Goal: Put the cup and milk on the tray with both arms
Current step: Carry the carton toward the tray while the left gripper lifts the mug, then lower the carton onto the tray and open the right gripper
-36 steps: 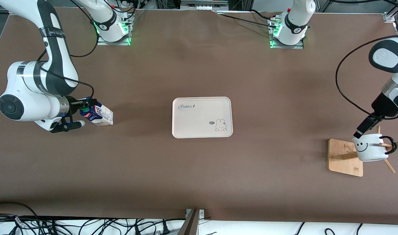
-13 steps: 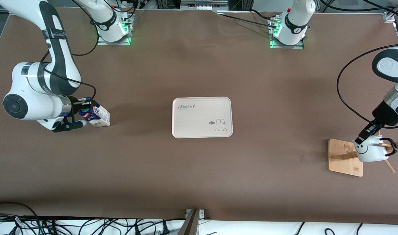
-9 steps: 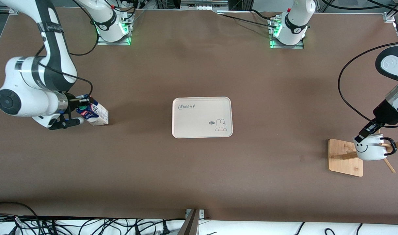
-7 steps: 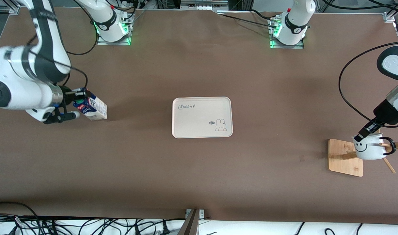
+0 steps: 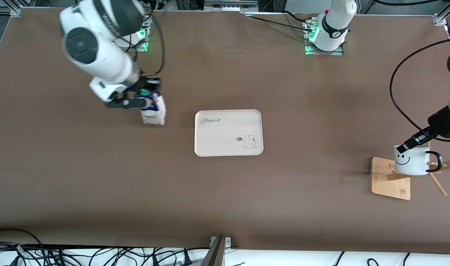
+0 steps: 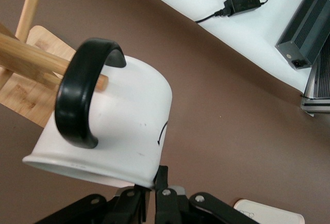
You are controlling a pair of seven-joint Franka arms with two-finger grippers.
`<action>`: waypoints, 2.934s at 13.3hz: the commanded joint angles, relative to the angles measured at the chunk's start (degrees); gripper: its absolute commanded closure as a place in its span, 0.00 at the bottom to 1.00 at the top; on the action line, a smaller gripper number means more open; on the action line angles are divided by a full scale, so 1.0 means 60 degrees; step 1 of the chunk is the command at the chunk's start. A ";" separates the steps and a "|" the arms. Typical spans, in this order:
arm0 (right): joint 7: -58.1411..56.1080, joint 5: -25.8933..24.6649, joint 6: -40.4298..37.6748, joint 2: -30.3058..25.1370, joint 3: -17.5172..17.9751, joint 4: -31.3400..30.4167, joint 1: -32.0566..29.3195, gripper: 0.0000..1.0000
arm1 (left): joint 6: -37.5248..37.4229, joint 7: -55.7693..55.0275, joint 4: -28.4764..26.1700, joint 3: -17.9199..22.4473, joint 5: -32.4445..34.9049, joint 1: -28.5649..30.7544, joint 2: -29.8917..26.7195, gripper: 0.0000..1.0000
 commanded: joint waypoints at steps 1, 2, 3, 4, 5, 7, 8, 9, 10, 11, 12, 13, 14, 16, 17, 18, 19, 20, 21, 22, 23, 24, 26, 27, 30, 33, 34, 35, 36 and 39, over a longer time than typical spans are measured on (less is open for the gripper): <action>0.0135 0.0981 0.1161 0.0392 0.0420 -0.0008 -0.0108 0.61 | -0.1272 0.0222 0.0914 -0.0071 0.0810 -0.0012 0.0008 1.00; 0.0164 0.0997 0.1760 0.0554 0.0538 -0.0023 0.0095 0.61 | -0.1886 0.0221 0.1266 -0.0087 0.0975 -0.0099 0.0037 1.00; 0.0236 0.0997 0.2332 0.0860 0.0540 -0.0008 0.0286 0.61 | -0.2632 0.0207 0.1646 -0.0087 0.0976 -0.0144 0.0067 1.00; 0.0469 0.0983 0.2889 0.1124 0.0540 -0.0023 0.0433 0.61 | -0.3307 0.0207 0.1955 -0.0130 0.0976 -0.0217 0.0067 1.00; 0.0747 0.0939 0.3445 0.1460 0.0540 -0.0023 0.0594 0.61 | -0.3879 0.0207 0.2132 -0.0160 0.0976 -0.0334 0.0081 1.00; 0.1318 0.0851 0.4428 0.1988 0.0540 -0.0023 0.1018 0.61 | -0.4920 0.0192 0.2469 -0.0189 0.0976 -0.0612 0.0067 1.00; 0.1539 0.0822 0.4751 0.2150 0.0525 -0.0023 0.1180 0.61 | -0.5490 0.0163 0.2645 -0.0189 0.0991 -0.0773 0.0067 1.00; 0.1468 0.0691 0.4798 0.2297 0.0525 -0.0023 0.1210 0.61 | -0.6047 0.0148 0.2733 -0.0189 0.0976 -0.0905 0.0052 1.00; 0.1250 0.0313 0.4755 0.2415 0.0525 -0.0023 0.1210 0.61 | -0.6517 0.0148 0.2749 -0.0204 0.0991 -0.1051 0.0038 1.00; 0.0972 0.0207 0.4740 0.2503 0.0525 -0.0066 0.1225 0.61 | -0.6797 0.0134 0.2763 -0.0219 0.0991 -0.1198 0.0023 1.00; 0.0897 0.0163 0.4740 0.2620 0.0525 -0.0110 0.1240 0.61 | -0.7017 0.0119 0.2778 -0.0233 0.0991 -0.1329 0.0008 1.00; 0.0708 0.0133 0.4682 0.2708 0.0525 -0.0125 0.1283 0.61 | -0.7338 0.0119 0.2836 -0.0233 0.1005 -0.1461 0.0008 1.00; 0.0329 0.0133 0.4667 0.2810 0.0525 -0.0125 0.1284 0.61 | -0.7762 0.0177 0.2895 -0.0233 0.0991 -0.1564 0.0008 1.00; 0.0047 0.0133 0.4667 0.2870 0.0525 -0.0125 0.1284 0.61 | -0.8205 0.0163 0.2997 -0.0422 0.1005 -0.1653 0.0008 1.00; -0.0055 0.0133 0.4652 0.2870 0.0525 -0.0125 0.1284 0.61 | -0.8278 0.0134 0.3027 -0.0511 0.1020 -0.1668 0.0008 1.00; -0.0273 0.0133 0.4551 0.2870 0.0525 -0.0111 0.1284 0.61 | -0.8366 0.0119 0.3042 -0.0526 0.1020 -0.1668 0.0023 1.00; -0.0377 0.0133 0.4274 0.2870 0.0539 -0.0096 0.1284 0.61 | -0.8382 0.0104 0.3042 -0.0526 0.1006 -0.1668 0.0023 1.00; -0.0480 0.0133 0.4068 0.2870 0.0525 -0.0096 0.1284 0.61 | -0.8382 0.0032 0.3056 -0.0526 0.1006 -0.1668 0.0023 1.00; -0.0524 0.0133 0.4037 0.2870 0.0525 -0.0096 0.1284 0.61 | -0.8382 -0.0114 0.3086 -0.0541 0.1006 -0.1668 0.0023 1.00; -0.0510 0.0133 0.4037 0.2870 0.0525 -0.0096 0.1284 0.58 | -0.8396 -0.0232 0.3231 -0.0555 0.1006 -0.1682 0.0037 1.00; -0.0525 0.0133 0.4051 0.2884 0.0525 -0.0067 0.1255 0.41 | -0.8469 -0.0291 0.3319 -0.0556 0.1006 -0.1697 0.0067 1.00; -0.0510 0.0133 0.4095 0.2986 0.0525 -0.0038 0.1240 0.17 | -0.8557 -0.0335 0.3451 -0.0556 0.1006 -0.1712 0.0110 1.00; -0.0510 0.0133 0.4140 0.3016 0.0510 -0.0023 0.1240 0.00 | -0.8616 -0.0335 0.3525 -0.0556 0.1006 -0.1726 0.0184 1.00; -0.0510 0.0104 0.4140 0.3016 0.0510 0.0006 0.1225 0.00 | -0.8616 -0.0350 0.3540 -0.0556 0.1020 -0.1755 0.0184 1.00; -0.0539 0.0075 0.4066 0.2987 0.0496 0.0211 0.1152 0.00 | -0.8616 -0.0350 0.3554 -0.0556 0.1020 -0.1770 0.0184 1.00; -0.0568 0.0075 0.4037 0.2929 0.0350 0.0256 0.1137 0.00 | -0.8631 -0.0335 0.3569 -0.0541 0.1605 -0.2090 0.0184 1.00; -0.0569 0.0060 0.4022 0.2885 0.0335 0.0270 0.1137 0.00 | -0.8674 -0.0335 0.3569 -0.0555 0.1664 -0.2151 0.0184 1.00; -0.0569 0.0060 0.3921 0.2856 0.0233 0.0285 0.1123 0.00 | -0.8689 -0.0335 0.3569 -0.0556 0.1839 -0.2180 0.0184 1.00; -0.0569 0.0060 0.3615 0.2710 0.0188 0.0415 0.1123 0.00 | -0.8689 -0.0335 0.3569 -0.0570 0.1928 -0.2267 0.0184 1.00; -0.0510 -0.0216 0.1904 0.2228 -0.0046 0.1191 0.1137 0.00 | -0.8675 -0.0350 0.3569 -0.0570 0.1972 -0.2473 0.0184 1.00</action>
